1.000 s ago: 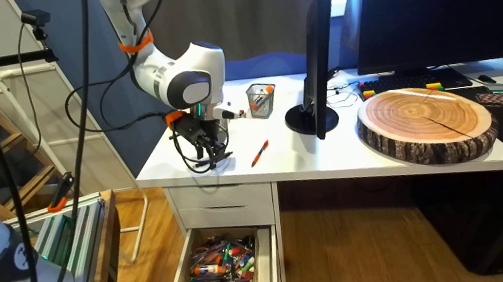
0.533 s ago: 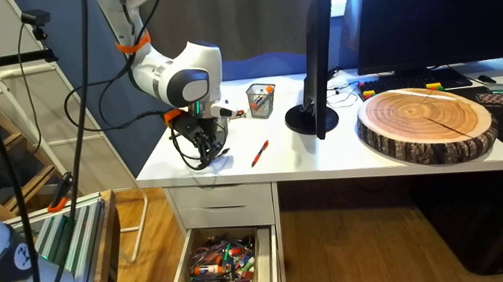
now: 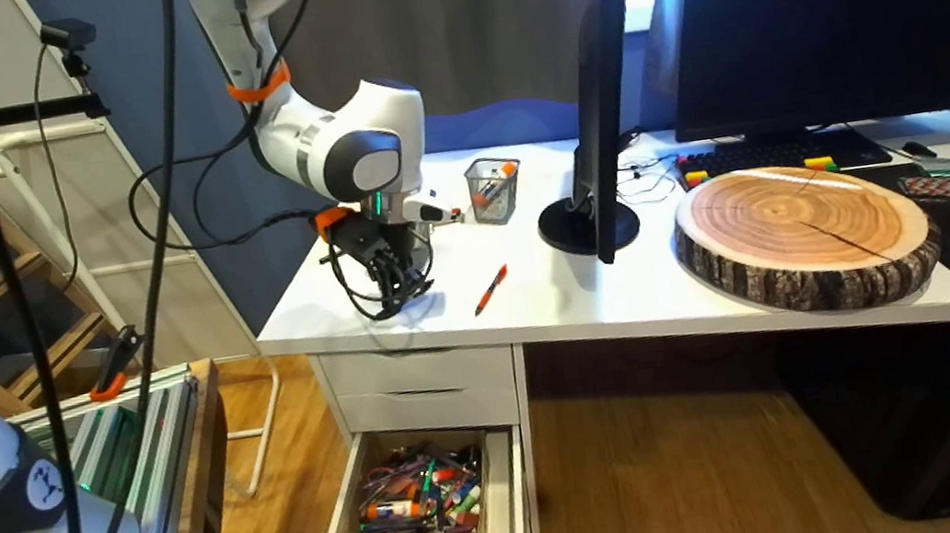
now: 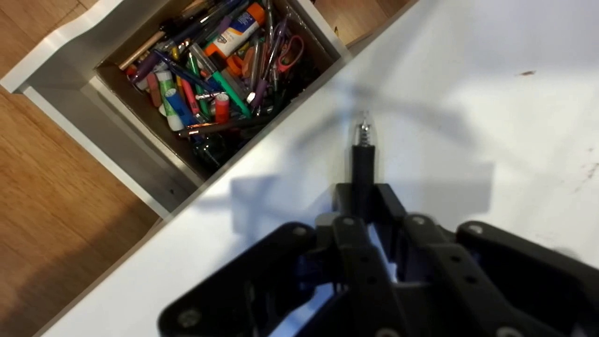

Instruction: Pick up the black pen next to the orange pen and put it on top of the desktop pen and pencils basket

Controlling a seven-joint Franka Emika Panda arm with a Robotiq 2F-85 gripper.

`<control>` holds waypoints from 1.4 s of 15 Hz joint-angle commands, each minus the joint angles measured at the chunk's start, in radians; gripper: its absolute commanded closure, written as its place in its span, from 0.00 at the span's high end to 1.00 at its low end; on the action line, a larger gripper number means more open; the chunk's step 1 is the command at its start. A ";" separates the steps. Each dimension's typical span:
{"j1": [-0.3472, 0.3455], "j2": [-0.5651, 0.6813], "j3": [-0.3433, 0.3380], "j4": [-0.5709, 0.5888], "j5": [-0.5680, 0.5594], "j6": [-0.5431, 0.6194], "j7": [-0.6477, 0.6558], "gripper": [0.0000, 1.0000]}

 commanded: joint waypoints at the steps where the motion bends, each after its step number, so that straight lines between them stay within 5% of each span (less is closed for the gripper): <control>1: 0.011 0.022 -0.010 0.035 -0.029 -0.032 0.022 0.03; 11: 0.027 -0.246 -0.009 -0.033 -0.113 -0.287 0.089 0.06; 17: 0.029 -0.326 0.075 0.094 -0.145 -0.595 0.039 0.06; 21: 0.038 -0.285 0.114 0.202 -0.191 -0.657 -0.034 0.06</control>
